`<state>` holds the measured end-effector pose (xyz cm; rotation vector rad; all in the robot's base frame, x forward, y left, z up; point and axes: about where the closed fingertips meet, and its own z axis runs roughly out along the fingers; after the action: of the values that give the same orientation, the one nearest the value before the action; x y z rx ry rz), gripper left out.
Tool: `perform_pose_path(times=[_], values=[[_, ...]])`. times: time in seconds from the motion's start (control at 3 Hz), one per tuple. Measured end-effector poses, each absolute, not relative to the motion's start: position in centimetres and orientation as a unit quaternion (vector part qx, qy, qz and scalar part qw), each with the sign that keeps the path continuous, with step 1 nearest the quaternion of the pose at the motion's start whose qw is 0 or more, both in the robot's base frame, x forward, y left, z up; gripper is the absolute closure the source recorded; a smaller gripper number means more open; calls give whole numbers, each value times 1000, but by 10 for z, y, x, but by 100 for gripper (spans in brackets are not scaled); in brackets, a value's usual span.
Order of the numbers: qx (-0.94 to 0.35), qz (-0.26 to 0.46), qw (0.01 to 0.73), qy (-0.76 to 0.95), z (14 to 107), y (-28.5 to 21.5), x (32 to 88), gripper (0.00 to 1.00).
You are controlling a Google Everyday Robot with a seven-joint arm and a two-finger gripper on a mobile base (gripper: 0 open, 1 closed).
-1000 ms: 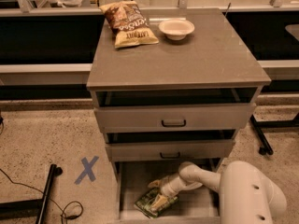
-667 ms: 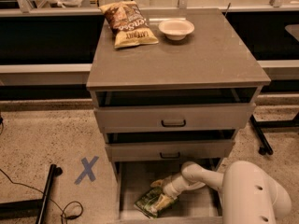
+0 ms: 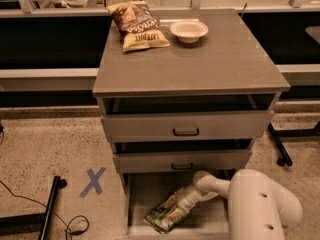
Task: Pick green jalapeno chip bag from bottom drawer and place on counter
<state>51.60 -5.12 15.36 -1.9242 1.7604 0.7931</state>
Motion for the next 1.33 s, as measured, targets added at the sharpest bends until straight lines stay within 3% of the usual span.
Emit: perform_pose_path(times=[0.33,0.67,1.33], values=[[-694,284,196,632,148,-53,517,84],[-703,285,190,623,150,-48,516,100],[-725,296,227,579,180,-32,506,100]])
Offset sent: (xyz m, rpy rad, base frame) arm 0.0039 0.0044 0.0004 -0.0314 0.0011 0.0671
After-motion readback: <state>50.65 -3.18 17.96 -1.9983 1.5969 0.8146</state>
